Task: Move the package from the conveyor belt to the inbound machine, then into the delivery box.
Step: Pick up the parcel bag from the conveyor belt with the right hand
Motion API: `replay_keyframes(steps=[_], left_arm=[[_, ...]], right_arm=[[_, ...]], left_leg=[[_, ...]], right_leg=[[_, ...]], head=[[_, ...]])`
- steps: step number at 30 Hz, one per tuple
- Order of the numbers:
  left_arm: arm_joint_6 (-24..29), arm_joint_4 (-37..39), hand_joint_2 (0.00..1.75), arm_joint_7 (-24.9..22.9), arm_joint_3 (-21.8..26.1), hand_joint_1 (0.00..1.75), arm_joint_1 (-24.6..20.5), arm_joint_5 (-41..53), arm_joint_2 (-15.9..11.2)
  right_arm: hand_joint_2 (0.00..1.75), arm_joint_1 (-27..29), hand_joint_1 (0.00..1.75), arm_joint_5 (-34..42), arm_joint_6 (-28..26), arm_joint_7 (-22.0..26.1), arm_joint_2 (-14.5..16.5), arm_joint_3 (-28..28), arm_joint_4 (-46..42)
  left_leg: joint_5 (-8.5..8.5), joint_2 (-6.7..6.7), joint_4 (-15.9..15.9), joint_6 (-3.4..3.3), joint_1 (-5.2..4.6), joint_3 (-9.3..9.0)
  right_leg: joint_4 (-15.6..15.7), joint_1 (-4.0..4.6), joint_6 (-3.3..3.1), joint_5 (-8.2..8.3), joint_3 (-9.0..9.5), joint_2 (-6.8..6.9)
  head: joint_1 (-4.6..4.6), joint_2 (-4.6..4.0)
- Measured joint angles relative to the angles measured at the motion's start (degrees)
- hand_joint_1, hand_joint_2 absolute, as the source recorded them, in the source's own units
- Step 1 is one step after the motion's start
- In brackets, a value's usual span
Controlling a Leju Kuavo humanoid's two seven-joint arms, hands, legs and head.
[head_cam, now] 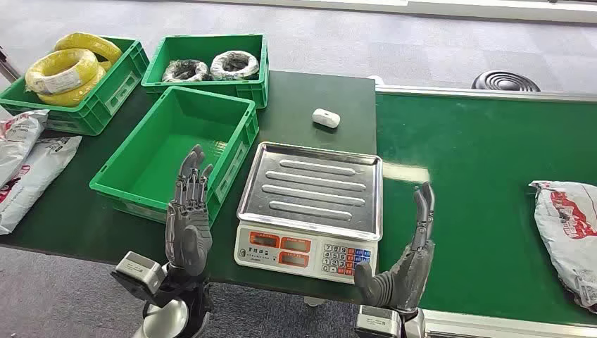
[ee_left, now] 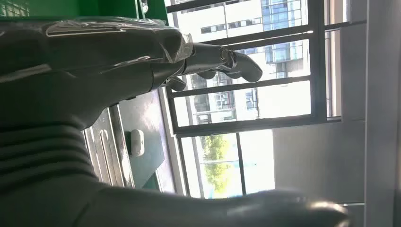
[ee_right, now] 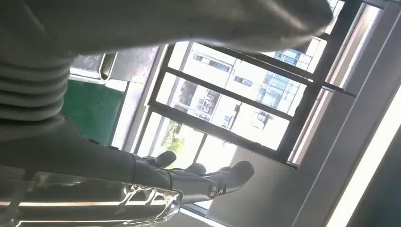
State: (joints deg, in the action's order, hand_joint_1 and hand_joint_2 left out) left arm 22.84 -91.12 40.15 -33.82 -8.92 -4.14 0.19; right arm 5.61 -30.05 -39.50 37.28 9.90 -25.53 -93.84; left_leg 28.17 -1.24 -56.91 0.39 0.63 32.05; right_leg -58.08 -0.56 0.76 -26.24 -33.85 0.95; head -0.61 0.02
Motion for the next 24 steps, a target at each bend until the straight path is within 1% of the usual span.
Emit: replay_keyframes(steps=[4, 7, 12, 17, 20, 24], left_arm=[[0.4, 0.0, 1.75, 0.0, 0.0, 0.0, 0.3, 0.1, 0.0], [0.6, 0.0, 1.75, 0.0, 0.0, 0.0, 0.6, 0.3, 0.0], [0.6, 0.0, 1.75, 0.0, 0.0, 0.0, 0.8, 0.5, 0.1], [-0.5, -0.1, 1.75, 0.0, 0.1, 0.0, 1.1, 0.7, 1.5], [-0.7, -0.1, 1.75, 0.0, 0.2, 0.0, 1.1, 0.7, 2.0], [-0.7, -0.1, 1.75, 0.0, 0.2, 0.0, 1.1, 0.7, 2.1]], right_arm=[[1.75, 0.0, 0.0, -2.9, 0.0, -0.6, 0.1, 0.8, 0.3], [1.75, 0.0, 0.0, -6.9, 0.0, -1.5, 0.5, 2.9, 0.4], [1.75, 0.0, 0.0, -10.2, 0.0, -2.4, 1.2, 5.9, 0.4], [1.75, 0.2, 0.0, -19.3, -0.1, -4.2, 2.7, 12.4, -1.5], [1.75, 0.4, 0.0, -20.2, -0.1, -4.6, 3.0, 14.9, -2.4], [1.75, 0.4, 0.0, -20.3, -0.1, -4.7, 3.0, 15.2, -2.5]], left_leg=[[0.0, 0.0, 0.0, 0.0, 0.0, 0.0], [0.0, 0.0, 0.0, 0.0, 0.0, 0.01], [0.0, 0.0, 0.0, 0.0, 0.0, 0.0], [0.0, 0.02, 0.0, 0.0, 0.0, 0.0], [0.0, 0.0, 0.0, 0.0, -0.01, 0.0], [0.0, -0.01, 0.0, 0.0, -0.01, 0.0]], right_leg=[[0.0, 0.0, 0.0, 0.0, 0.0, 0.0], [0.0, 0.0, 0.0, 0.0, 0.0, 0.0], [0.0, 0.0, 0.0, 0.0, 0.0, 0.0], [0.0, 0.0, 0.0, 0.0, 0.01, 0.01], [0.0, -0.01, 0.0, 0.0, 0.0, 0.0], [0.0, -0.01, 0.0, 0.0, 0.0, 0.0]], head=[[0.0, 0.0], [0.0, 0.0], [0.0, 0.0], [0.01, 0.0], [0.01, 0.0], [0.0, 0.0]])
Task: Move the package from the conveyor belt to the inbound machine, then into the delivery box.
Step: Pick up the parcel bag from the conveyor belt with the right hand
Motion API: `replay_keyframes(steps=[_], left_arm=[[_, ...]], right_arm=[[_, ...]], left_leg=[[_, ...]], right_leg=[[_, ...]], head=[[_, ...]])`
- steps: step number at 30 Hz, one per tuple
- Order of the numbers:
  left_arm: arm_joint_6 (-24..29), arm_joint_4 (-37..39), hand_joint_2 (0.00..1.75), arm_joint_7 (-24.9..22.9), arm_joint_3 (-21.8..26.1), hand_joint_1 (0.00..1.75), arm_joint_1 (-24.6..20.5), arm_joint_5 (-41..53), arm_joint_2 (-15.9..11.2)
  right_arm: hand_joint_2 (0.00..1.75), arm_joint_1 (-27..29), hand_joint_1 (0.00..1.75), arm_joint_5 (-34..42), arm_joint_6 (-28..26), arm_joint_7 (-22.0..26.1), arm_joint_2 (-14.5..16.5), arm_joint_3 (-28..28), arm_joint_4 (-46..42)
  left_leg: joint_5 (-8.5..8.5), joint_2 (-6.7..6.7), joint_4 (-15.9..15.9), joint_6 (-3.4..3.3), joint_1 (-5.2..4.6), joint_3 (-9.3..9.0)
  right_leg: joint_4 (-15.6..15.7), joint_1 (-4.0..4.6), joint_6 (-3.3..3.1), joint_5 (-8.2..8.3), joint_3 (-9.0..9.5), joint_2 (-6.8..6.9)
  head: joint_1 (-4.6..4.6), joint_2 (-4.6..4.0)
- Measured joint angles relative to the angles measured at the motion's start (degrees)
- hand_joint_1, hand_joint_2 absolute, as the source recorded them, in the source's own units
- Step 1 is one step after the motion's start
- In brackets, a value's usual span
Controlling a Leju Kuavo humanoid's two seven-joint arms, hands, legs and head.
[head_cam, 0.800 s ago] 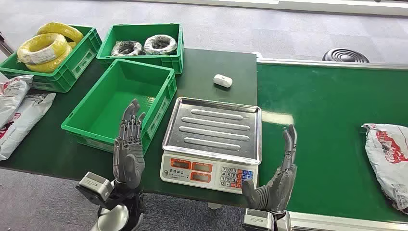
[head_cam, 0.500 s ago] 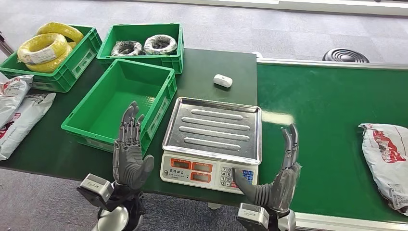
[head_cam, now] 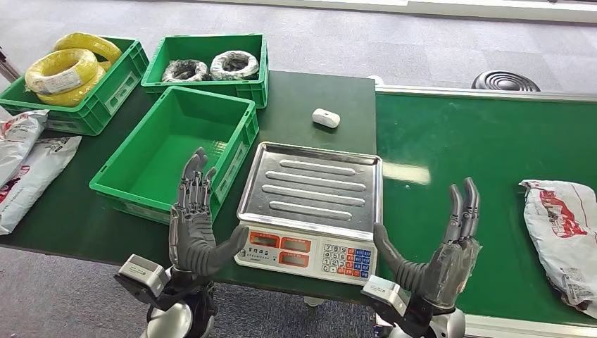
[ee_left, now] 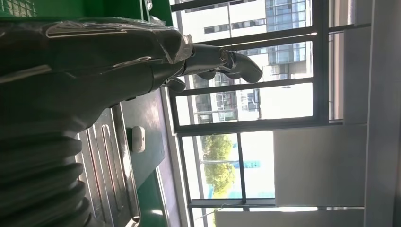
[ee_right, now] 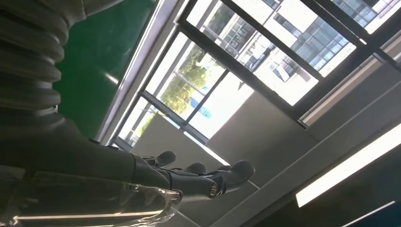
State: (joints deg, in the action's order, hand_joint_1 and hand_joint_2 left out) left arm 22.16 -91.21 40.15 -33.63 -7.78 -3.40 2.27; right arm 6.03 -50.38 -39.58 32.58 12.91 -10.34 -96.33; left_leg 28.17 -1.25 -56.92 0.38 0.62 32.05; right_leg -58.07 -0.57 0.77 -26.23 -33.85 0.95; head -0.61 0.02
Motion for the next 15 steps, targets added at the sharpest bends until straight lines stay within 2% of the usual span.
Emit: replay_keyframes(steps=[1, 3, 5, 6, 9, 15], left_arm=[[-0.1, 0.0, 1.75, 0.0, 0.1, 0.0, 0.0, 0.1, 0.2], [-0.6, -0.4, 1.75, 0.0, 0.6, 0.0, 0.1, 0.7, 1.3], [-1.6, -0.8, 1.75, 0.0, 1.4, 0.0, 0.2, 1.2, 2.6], [-2.1, -0.8, 1.75, 0.0, 1.7, 0.0, 0.2, 1.2, 2.9], [-2.9, 0.0, 1.75, 0.0, 2.1, 0.0, -0.3, 0.6, 3.2], [-3.9, 3.3, 1.75, 0.0, 2.3, 0.0, -1.8, -0.5, 3.2]], right_arm=[[1.75, 0.0, 0.0, -0.8, 0.0, -0.2, 0.2, 0.5, -0.3], [1.75, -0.5, 0.0, -10.7, 0.0, -2.8, 1.7, 4.9, -2.4], [1.75, -2.2, 0.0, -23.9, 0.0, -8.9, 3.3, 12.0, -4.8], [1.75, -3.3, 0.0, -27.4, 0.0, -12.2, 3.4, 14.9, -5.2], [1.75, -6.6, 0.0, -30.6, 0.0, -19.4, 2.8, 22.7, -5.3], [1.75, -12.1, 0.0, -33.2, 0.0, -25.7, -0.9, 36.5, -2.2]], left_leg=[[0.0, 0.01, 0.0, 0.0, 0.0, 0.0], [0.0, 0.02, 0.0, 0.0, 0.0, 0.0], [-0.01, 0.03, 0.0, -0.01, 0.0, -0.01], [-0.01, 0.04, 0.0, -0.01, -0.01, -0.02], [-0.02, 0.05, 0.0, -0.03, -0.07, -0.03], [-0.01, 0.06, 0.0, -0.04, -0.09, -0.03]], right_leg=[[0.0, 0.0, 0.0, 0.0, 0.0, 0.0], [0.0, 0.0, 0.0, 0.0, 0.0, 0.01], [0.0, 0.0, 0.0, 0.0, 0.02, 0.02], [0.0, -0.01, 0.01, 0.01, 0.03, 0.02], [0.0, -0.09, 0.04, 0.03, 0.05, 0.02], [0.0, -0.12, 0.06, 0.04, 0.03, 0.03]], head=[[0.0, 0.0], [-0.01, 0.0], [-0.01, 0.0], [0.01, 0.0], [0.0, 0.0], [-0.02, 0.0]])
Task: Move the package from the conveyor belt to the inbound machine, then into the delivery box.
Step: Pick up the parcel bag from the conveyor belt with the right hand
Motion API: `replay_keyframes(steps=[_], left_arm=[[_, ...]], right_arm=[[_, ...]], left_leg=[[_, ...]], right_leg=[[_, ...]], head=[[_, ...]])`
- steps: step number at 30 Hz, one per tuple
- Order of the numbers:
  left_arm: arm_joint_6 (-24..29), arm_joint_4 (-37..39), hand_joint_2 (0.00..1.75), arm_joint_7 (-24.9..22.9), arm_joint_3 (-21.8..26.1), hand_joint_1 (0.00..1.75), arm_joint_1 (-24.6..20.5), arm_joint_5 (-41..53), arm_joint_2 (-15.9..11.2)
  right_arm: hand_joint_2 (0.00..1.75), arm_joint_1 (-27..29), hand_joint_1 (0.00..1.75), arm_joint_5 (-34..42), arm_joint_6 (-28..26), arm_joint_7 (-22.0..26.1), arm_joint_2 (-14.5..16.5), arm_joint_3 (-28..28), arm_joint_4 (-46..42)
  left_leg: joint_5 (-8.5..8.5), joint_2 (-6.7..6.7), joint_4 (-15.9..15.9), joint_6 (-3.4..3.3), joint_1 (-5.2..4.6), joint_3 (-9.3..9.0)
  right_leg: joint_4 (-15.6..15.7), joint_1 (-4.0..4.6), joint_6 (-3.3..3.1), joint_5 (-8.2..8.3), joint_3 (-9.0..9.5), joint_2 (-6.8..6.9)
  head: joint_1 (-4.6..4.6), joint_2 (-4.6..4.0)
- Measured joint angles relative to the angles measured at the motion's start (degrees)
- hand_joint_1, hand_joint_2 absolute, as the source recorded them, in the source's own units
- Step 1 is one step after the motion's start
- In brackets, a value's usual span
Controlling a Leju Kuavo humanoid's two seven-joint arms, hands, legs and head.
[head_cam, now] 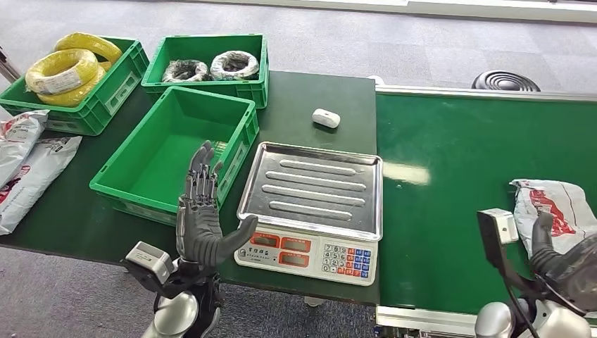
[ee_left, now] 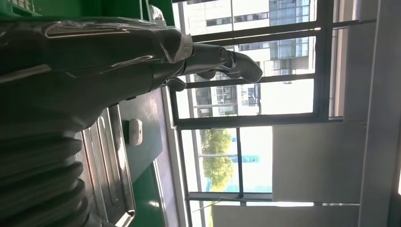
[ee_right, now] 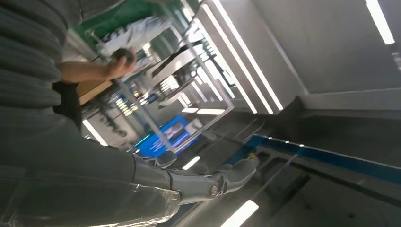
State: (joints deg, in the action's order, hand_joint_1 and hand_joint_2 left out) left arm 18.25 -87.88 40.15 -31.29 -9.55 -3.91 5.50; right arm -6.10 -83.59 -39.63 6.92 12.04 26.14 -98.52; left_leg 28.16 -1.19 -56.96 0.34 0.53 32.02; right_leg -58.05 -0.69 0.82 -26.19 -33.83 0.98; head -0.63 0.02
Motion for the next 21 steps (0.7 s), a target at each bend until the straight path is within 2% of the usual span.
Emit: replay_keyframes(steps=[3, 7, 9, 11, 13, 17, 21], left_arm=[[-0.6, 1.8, 1.75, 0.0, 0.4, 0.0, -0.5, -0.5, 0.0], [-0.7, 3.2, 1.75, 0.0, 0.6, 0.0, -1.0, -0.7, 0.0], [-0.3, 3.9, 1.75, 0.0, 0.6, 0.0, -1.5, -1.1, -0.1], [0.1, 4.6, 1.75, 0.0, 0.7, 0.0, -2.0, -1.6, -0.5], [0.1, 5.3, 1.75, 0.0, 0.8, 0.0, -2.5, -2.0, -1.1], [0.8, 6.2, 1.75, 0.0, 1.2, 0.0, -2.8, -2.0, -1.9], [1.3, 6.4, 1.75, 0.0, 1.3, 0.0, -2.8, -1.9, -2.4]], right_arm=[[1.75, -2.7, 0.0, -1.9, 0.0, -3.5, -3.1, 6.7, 4.3], [1.75, -4.8, 0.0, -0.4, 0.4, -4.9, -5.9, 11.2, 9.7], [1.75, -7.3, 0.0, 6.5, 3.9, -4.8, -8.5, 12.5, 16.4], [1.75, -10.6, 0.0, 16.2, 10.3, -3.6, -11.8, 13.4, 25.2], [1.75, -13.5, 0.0, 22.3, 15.5, -2.8, -14.8, 13.8, 34.2], [1.75, -17.6, 0.0, 26.0, 18.9, -3.5, -18.8, 13.9, 48.3], [1.75, -19.5, 0.0, 26.6, 19.2, -4.2, -20.8, 13.9, 56.4]], left_leg=[[0.0, 0.08, 0.0, 0.0, 0.0, 0.03], [0.02, -0.02, 0.0, -0.01, 0.02, 0.03], [0.02, -0.03, 0.0, -0.01, 0.03, 0.03], [-0.01, -0.05, 0.0, -0.04, 0.01, 0.01], [-0.05, -0.04, 0.0, -0.09, -0.01, 0.0], [-0.08, 0.1, 0.0, -0.1, -0.01, 0.02], [-0.08, 0.12, 0.0, -0.1, 0.0, 0.1]], right_leg=[[0.0, 0.0, 0.0, 0.0, 0.01, 0.03], [0.0, 0.02, 0.0, 0.0, -0.01, -0.01], [0.0, 0.03, -0.01, 0.01, 0.02, -0.01], [0.0, 0.0, 0.01, 0.05, 0.04, -0.02], [0.0, -0.03, 0.04, 0.11, 0.04, -0.02], [0.0, -0.03, 0.06, 0.13, 0.03, 0.04], [0.0, -0.01, 0.06, 0.12, -0.04, 0.04]], head=[[0.02, 0.0], [-0.02, 0.0], [-0.01, 0.0], [0.02, 0.0], [0.01, 0.0], [0.0, 0.0], [-0.02, 0.0]])
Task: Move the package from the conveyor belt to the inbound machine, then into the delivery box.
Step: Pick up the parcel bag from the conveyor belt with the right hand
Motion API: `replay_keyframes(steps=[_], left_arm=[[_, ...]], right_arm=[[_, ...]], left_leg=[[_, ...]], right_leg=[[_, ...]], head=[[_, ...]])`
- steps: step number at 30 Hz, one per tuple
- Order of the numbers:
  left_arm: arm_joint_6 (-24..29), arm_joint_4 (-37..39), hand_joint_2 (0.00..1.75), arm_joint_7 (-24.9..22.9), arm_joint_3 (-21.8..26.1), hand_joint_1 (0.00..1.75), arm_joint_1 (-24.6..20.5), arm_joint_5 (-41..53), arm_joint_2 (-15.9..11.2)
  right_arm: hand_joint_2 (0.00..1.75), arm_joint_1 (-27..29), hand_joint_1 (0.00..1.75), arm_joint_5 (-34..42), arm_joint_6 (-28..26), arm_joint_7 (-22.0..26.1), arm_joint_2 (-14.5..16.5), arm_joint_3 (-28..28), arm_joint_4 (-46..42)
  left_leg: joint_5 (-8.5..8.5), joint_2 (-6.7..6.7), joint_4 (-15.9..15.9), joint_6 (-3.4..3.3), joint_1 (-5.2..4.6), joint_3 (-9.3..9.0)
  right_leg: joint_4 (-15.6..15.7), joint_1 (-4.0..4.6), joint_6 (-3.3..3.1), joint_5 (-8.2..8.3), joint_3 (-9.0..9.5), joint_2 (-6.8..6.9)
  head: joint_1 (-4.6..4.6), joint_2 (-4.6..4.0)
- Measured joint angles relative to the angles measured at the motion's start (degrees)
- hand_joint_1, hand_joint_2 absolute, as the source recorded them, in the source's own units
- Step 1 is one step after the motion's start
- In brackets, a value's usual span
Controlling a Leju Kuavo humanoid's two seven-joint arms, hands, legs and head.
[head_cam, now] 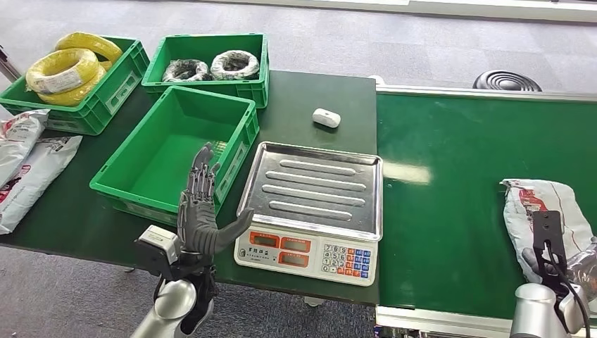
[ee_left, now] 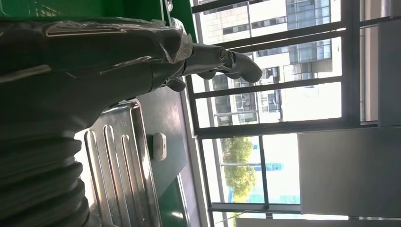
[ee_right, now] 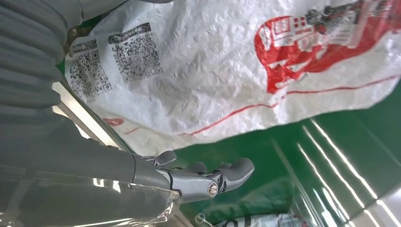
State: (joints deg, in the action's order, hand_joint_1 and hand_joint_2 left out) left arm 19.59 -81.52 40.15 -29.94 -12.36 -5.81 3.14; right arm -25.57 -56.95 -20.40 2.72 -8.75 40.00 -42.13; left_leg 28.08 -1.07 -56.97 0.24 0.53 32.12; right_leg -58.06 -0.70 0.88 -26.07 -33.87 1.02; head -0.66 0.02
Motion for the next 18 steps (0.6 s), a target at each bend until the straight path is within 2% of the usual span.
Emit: replay_keyframes(steps=[5, 8, 13, 18], left_arm=[[1.3, -1.9, 1.75, 0.0, 0.0, 0.0, 1.0, 1.1, 0.3], [2.0, -4.2, 1.75, 0.0, 0.0, 0.0, 2.1, 2.0, 0.6], [2.2, -7.4, 1.75, 0.0, 0.0, 0.0, 3.3, 2.6, 0.3], [2.1, -8.9, 1.75, 0.0, 0.0, 0.0, 3.9, 2.7, 0.1]], right_arm=[[1.75, -2.7, 0.0, 0.2, 2.8, -3.0, -2.5, -0.1, 6.4], [1.75, -5.4, 0.0, -2.3, 6.2, -4.3, -4.6, -0.9, 10.8], [1.75, -9.2, 0.0, -7.0, 15.5, 1.0, -6.3, -5.4, 16.0], [1.75, -11.1, 0.0, -7.3, 17.2, 2.7, -6.7, -7.8, 18.1]], left_leg=[[0.0, -0.01, 0.0, 0.0, -0.01, 0.07], [0.01, -0.03, 0.0, -0.01, -0.03, 0.09], [-0.02, -0.04, 0.0, -0.03, -0.05, 0.02], [-0.07, 0.09, 0.0, -0.07, -0.03, 0.1]], right_leg=[[0.0, -0.03, 0.0, 0.0, -0.04, 0.0], [0.0, -0.06, 0.01, 0.01, -0.01, 0.0], [0.0, -0.06, 0.02, 0.02, -0.03, 0.03], [0.0, -0.02, 0.02, 0.02, -0.03, 0.16]], head=[[0.02, 0.0], [0.03, 0.0], [0.0, 0.0], [0.01, 0.0]])
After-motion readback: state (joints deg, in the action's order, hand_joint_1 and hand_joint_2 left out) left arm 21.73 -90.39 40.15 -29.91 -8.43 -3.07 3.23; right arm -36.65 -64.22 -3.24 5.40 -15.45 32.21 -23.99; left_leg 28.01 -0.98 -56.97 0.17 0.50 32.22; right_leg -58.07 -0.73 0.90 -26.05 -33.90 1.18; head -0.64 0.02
